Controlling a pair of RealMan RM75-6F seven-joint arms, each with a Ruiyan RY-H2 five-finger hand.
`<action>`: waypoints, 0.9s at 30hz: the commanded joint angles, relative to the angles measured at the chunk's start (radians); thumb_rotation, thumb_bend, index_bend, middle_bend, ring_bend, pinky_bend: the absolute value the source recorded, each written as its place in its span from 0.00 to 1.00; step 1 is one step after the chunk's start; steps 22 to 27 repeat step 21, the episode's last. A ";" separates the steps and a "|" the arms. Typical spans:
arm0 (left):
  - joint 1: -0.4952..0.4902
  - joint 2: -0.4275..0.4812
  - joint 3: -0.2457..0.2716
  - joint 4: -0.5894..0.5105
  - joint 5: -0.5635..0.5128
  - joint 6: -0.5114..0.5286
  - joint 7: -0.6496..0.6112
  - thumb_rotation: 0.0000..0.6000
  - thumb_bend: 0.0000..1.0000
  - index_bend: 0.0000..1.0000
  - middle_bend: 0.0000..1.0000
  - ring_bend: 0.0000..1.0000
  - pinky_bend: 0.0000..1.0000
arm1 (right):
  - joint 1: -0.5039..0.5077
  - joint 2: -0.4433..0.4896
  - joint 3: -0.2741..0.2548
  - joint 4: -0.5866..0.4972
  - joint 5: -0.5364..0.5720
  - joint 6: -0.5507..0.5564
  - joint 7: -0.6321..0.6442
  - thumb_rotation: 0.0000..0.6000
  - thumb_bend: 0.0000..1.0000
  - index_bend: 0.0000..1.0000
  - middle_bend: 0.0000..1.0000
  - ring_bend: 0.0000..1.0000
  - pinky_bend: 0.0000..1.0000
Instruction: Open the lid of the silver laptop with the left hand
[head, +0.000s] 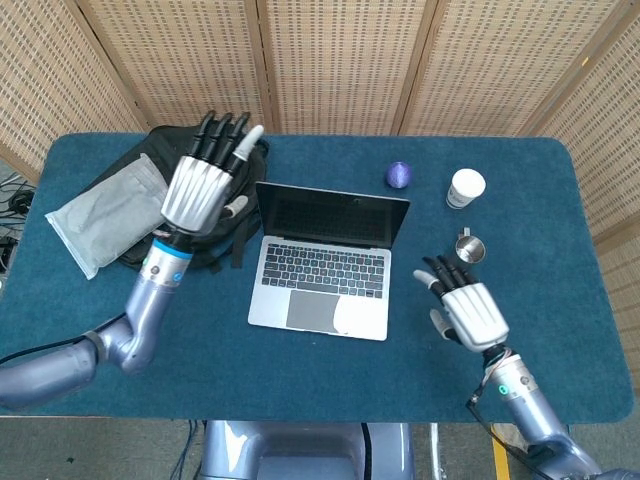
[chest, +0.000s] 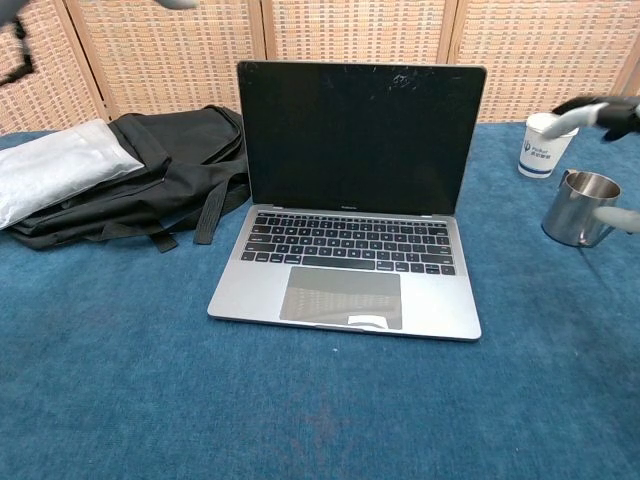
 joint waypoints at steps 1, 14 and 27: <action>0.165 0.169 0.042 -0.193 -0.058 0.072 -0.009 1.00 0.00 0.00 0.00 0.00 0.00 | -0.063 0.000 0.033 0.128 0.016 0.081 0.132 1.00 0.25 0.11 0.00 0.00 0.13; 0.552 0.361 0.307 -0.400 -0.012 0.218 -0.200 1.00 0.00 0.00 0.00 0.00 0.00 | -0.205 0.006 -0.027 0.255 -0.090 0.277 0.305 1.00 0.00 0.02 0.00 0.00 0.01; 0.672 0.291 0.378 -0.389 0.088 0.321 -0.224 1.00 0.00 0.00 0.00 0.00 0.00 | -0.276 0.050 -0.084 0.142 -0.143 0.331 0.226 1.00 0.00 0.00 0.00 0.00 0.00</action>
